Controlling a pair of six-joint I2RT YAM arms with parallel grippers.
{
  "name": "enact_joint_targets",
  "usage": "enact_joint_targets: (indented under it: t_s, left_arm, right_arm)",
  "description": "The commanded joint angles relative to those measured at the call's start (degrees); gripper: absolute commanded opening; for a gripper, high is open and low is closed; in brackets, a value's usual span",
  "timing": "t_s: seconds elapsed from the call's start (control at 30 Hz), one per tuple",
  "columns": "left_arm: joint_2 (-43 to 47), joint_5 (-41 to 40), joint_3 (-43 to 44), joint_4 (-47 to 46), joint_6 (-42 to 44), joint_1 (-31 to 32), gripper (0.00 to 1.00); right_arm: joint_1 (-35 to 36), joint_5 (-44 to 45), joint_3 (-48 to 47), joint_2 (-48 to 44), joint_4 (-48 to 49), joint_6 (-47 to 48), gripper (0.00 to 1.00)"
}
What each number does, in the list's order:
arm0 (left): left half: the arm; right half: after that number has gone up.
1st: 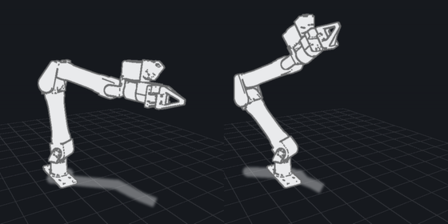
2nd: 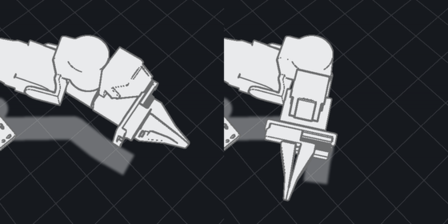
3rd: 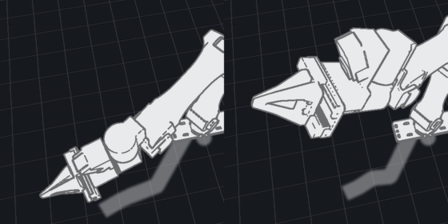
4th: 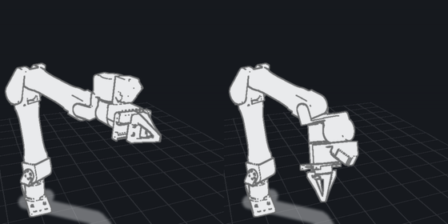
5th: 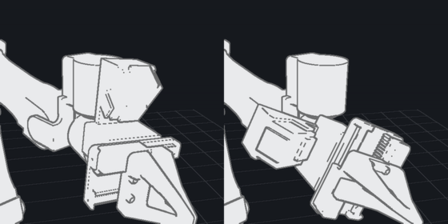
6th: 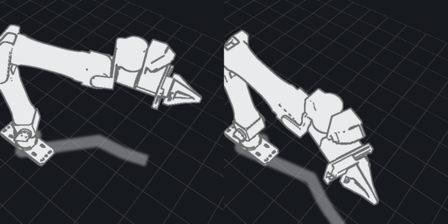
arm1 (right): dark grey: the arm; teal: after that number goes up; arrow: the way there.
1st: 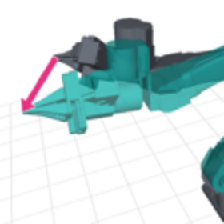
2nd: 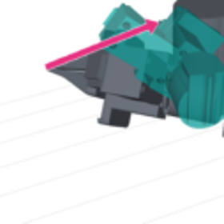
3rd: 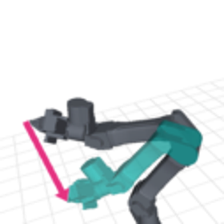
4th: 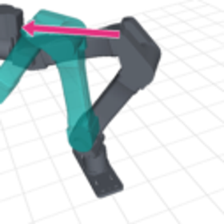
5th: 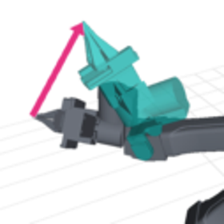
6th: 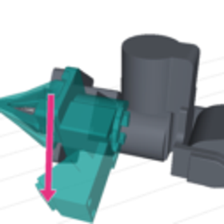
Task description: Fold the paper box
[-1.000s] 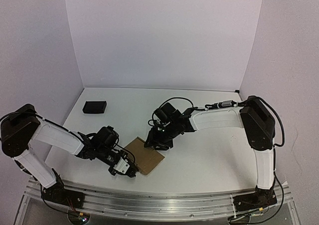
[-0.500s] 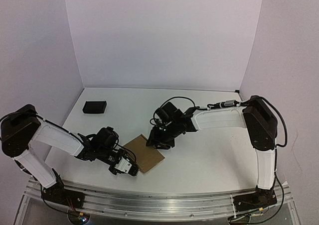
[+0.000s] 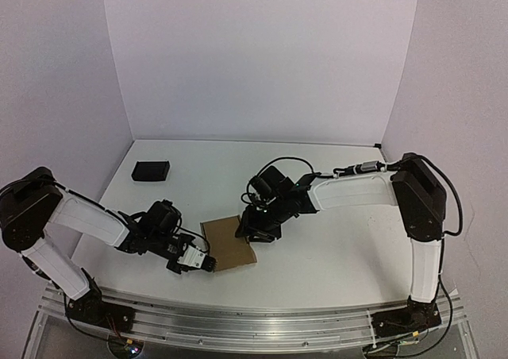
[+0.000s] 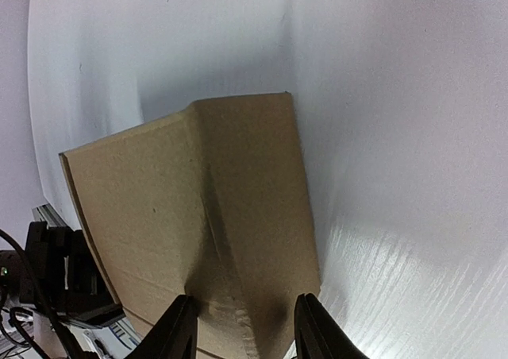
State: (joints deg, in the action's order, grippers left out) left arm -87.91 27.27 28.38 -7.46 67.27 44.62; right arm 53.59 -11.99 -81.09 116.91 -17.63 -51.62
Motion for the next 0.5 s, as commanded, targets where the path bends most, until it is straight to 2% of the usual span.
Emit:
enact_joint_targets:
  t_s: [0.0, 0.47]
  left_arm:
    - [2.21, 0.99, 1.26, 2.41, -0.02, -1.64, 0.17]
    - [4.83, 2.6, 1.29, 7.09, 2.04, -4.64, 0.17]
  right_arm:
    - [0.61, 0.04, 1.09, -2.89, -1.26, -0.76, 0.43]
    - [0.65, 0.79, 1.64, -3.82, -1.34, -0.81, 0.44]
